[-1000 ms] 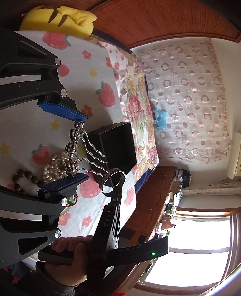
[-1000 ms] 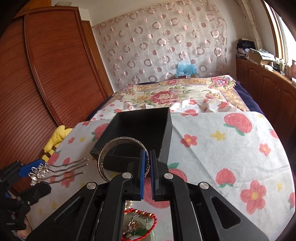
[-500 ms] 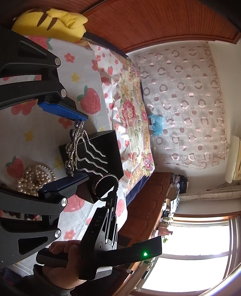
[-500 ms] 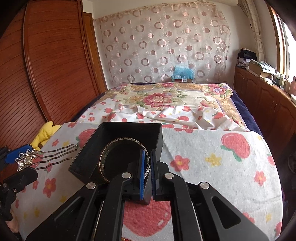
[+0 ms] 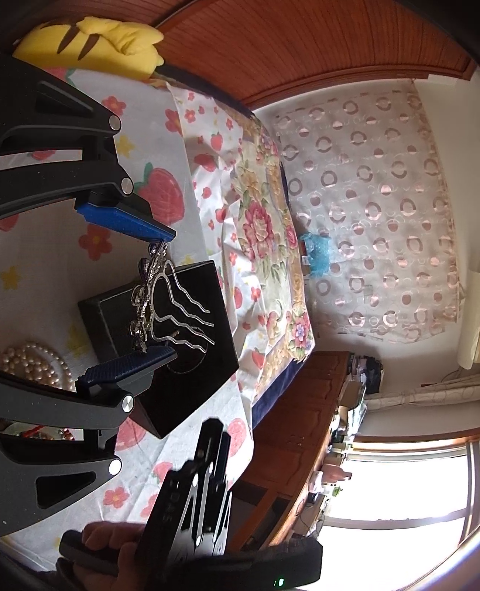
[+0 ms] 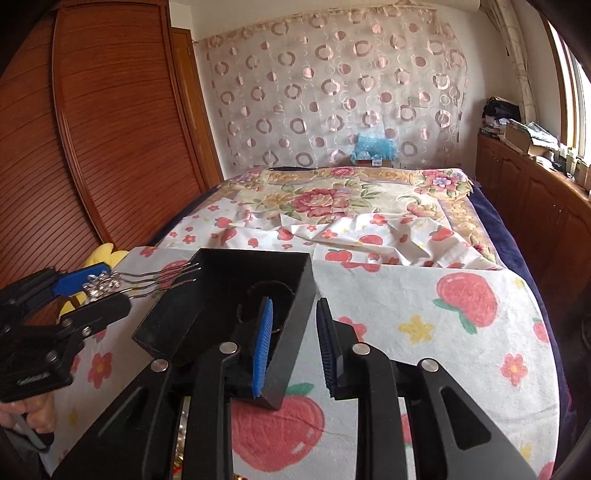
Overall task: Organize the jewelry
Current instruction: 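Carry the hairpin comb into the black box and open the left tool, then lower the left tool onto the jade bangle and close on its rim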
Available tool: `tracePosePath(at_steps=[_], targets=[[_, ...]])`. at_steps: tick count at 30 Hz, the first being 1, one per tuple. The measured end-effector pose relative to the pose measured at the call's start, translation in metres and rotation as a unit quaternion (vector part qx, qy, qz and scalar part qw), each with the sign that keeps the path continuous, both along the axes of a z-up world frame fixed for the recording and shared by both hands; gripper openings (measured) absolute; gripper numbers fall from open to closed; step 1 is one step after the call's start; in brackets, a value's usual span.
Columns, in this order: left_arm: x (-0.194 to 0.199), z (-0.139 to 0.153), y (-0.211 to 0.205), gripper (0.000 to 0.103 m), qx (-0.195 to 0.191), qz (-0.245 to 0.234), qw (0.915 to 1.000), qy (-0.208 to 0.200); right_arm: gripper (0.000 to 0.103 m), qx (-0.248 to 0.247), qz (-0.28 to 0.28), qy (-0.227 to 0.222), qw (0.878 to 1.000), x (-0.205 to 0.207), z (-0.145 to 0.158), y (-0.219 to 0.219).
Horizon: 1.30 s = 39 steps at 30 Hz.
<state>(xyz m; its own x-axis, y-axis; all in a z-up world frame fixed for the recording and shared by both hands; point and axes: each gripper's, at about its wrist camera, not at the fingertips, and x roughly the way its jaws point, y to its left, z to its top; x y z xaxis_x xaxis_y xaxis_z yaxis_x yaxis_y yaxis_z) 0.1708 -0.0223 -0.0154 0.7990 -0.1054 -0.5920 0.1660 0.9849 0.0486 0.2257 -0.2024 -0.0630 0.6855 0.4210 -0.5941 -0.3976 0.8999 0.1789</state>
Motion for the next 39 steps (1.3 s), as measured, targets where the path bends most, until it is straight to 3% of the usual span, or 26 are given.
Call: tracePosePath(at_steps=[14,17,20,30,39], targets=[[0.024,-0.028,-0.019,0.056,0.033,0.009,0.9992,0.022,0.027,-0.011,0.006,-0.018,1.0,-0.032,0.002,-0.009],[0.023,-0.029,-0.024,0.065,0.041,0.007,0.999,0.018,0.027,-0.007,0.009,-0.018,1.0,-0.04,0.002,-0.011],[0.016,-0.025,-0.021,0.066,0.031,0.002,0.9994,0.016,0.027,-0.008,0.013,-0.016,1.0,-0.049,0.002,-0.014],[-0.039,-0.009,-0.011,0.066,0.017,-0.015,0.9997,0.007,0.027,-0.019,0.045,-0.01,0.999,-0.091,0.0,-0.01],[-0.089,-0.023,-0.009,0.066,-0.001,-0.041,0.9988,0.028,0.027,-0.032,0.064,0.002,0.997,-0.132,-0.012,-0.005]])
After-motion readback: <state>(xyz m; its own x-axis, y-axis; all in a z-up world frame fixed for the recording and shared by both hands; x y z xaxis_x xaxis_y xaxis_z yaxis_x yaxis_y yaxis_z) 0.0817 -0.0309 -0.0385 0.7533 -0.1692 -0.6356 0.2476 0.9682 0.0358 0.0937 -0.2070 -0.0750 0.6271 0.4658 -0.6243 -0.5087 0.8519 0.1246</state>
